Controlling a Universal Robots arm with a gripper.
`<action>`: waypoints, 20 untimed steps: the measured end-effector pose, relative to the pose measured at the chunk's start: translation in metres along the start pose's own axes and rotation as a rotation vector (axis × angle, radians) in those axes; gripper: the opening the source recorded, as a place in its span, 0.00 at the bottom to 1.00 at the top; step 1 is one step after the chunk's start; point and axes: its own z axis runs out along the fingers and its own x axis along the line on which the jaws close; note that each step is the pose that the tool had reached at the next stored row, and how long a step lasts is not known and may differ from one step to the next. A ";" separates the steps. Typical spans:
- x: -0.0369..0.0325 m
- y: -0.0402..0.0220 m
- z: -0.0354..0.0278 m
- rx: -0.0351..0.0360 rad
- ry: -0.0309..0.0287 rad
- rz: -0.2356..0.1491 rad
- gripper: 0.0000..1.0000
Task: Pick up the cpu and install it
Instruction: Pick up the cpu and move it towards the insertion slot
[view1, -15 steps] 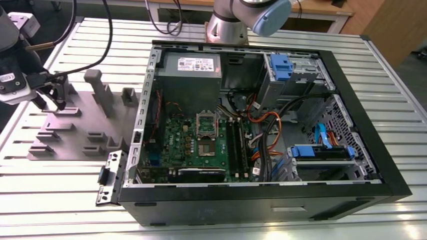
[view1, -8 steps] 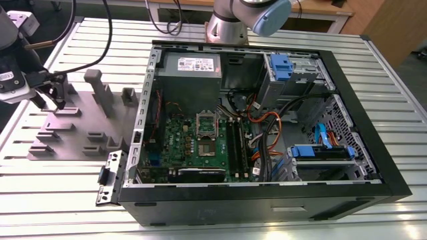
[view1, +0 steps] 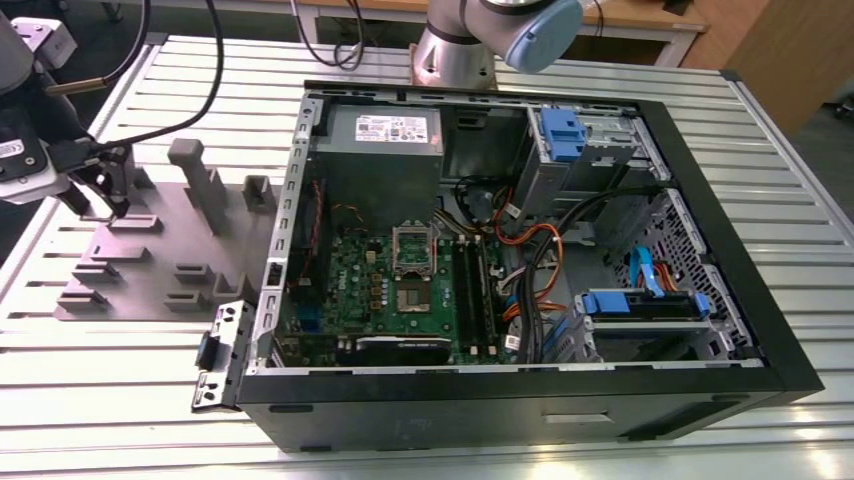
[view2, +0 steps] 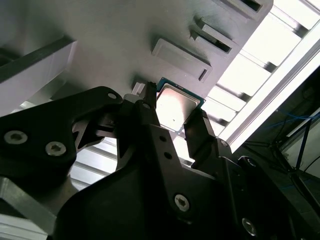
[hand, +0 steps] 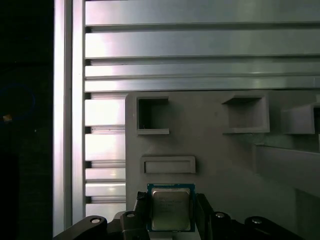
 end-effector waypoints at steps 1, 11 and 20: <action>0.0000 0.0000 -0.0004 0.0000 0.0000 0.000 0.47; 0.0000 0.0002 -0.0034 0.0001 0.0002 0.000 0.47; 0.0000 0.0004 -0.0061 0.0004 0.0001 0.000 0.47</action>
